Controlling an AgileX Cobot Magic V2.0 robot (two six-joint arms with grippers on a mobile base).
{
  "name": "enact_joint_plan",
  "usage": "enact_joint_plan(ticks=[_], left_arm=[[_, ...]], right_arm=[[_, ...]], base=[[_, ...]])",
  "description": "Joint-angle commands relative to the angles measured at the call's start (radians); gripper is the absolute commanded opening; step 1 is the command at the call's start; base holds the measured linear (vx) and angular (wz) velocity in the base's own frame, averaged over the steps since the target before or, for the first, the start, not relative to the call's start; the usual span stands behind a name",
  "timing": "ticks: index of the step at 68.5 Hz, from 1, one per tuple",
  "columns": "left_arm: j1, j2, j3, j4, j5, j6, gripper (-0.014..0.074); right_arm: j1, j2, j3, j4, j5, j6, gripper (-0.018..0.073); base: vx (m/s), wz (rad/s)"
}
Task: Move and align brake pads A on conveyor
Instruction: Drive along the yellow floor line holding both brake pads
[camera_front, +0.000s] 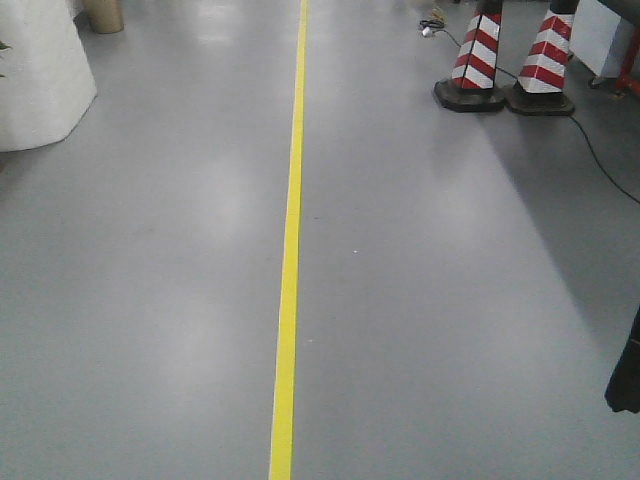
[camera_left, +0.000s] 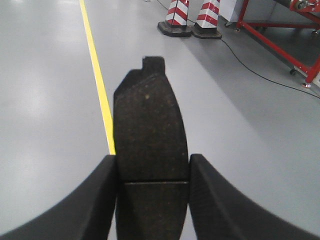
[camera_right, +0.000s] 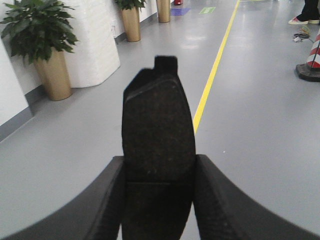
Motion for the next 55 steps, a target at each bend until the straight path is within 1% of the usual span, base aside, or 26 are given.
enact_joint_plan(ticks=[1,31,55], left_arm=[[-0.004,0.012,-0.027,0.008,-0.092,-0.002,-0.0007],[-0.004,0.012,-0.027,0.008,-0.092,-0.002,-0.0007],[-0.004,0.012,-0.027,0.008,-0.092,-0.002,-0.0006]], right_arm=[[-0.004,0.005,-0.032,-0.015,-0.097,-0.004,-0.0004],[-0.004,0.005,-0.032,-0.015,-0.097,-0.004,-0.0004],[-0.004,0.005,-0.032,-0.015,-0.097,-0.004,-0.0004]], base=[[0.6,-0.18],[0.6,-0.19],[0.63,0.01]])
